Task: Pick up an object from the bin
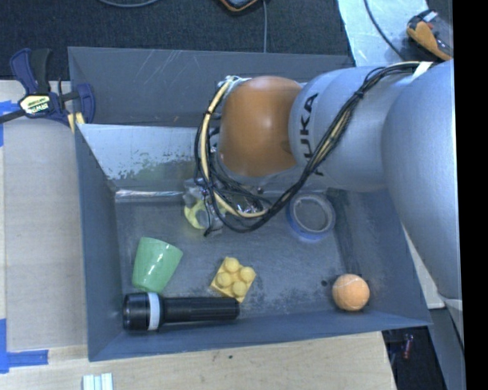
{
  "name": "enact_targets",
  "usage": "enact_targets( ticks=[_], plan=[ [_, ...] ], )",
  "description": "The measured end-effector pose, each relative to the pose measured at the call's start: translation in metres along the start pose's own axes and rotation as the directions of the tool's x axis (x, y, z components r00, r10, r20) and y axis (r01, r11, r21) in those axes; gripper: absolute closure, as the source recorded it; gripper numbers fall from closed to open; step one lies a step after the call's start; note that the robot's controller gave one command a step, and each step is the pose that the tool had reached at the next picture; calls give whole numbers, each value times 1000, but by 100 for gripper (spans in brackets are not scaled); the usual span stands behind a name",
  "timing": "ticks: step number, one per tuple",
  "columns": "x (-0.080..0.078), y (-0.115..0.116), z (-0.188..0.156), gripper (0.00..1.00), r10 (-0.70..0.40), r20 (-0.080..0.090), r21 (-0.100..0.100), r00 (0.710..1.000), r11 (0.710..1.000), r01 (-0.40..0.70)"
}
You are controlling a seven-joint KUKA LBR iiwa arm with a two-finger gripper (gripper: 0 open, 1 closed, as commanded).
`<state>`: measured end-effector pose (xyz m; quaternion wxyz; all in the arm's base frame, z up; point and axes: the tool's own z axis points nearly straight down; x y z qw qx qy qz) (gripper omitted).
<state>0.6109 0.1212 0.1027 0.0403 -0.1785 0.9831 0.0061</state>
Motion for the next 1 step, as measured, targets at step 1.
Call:
enact_targets(
  ticks=[1],
  plan=[
    [0, 17, -76, 100, 79, -31, 6, 996, 997, -79]
  ],
)
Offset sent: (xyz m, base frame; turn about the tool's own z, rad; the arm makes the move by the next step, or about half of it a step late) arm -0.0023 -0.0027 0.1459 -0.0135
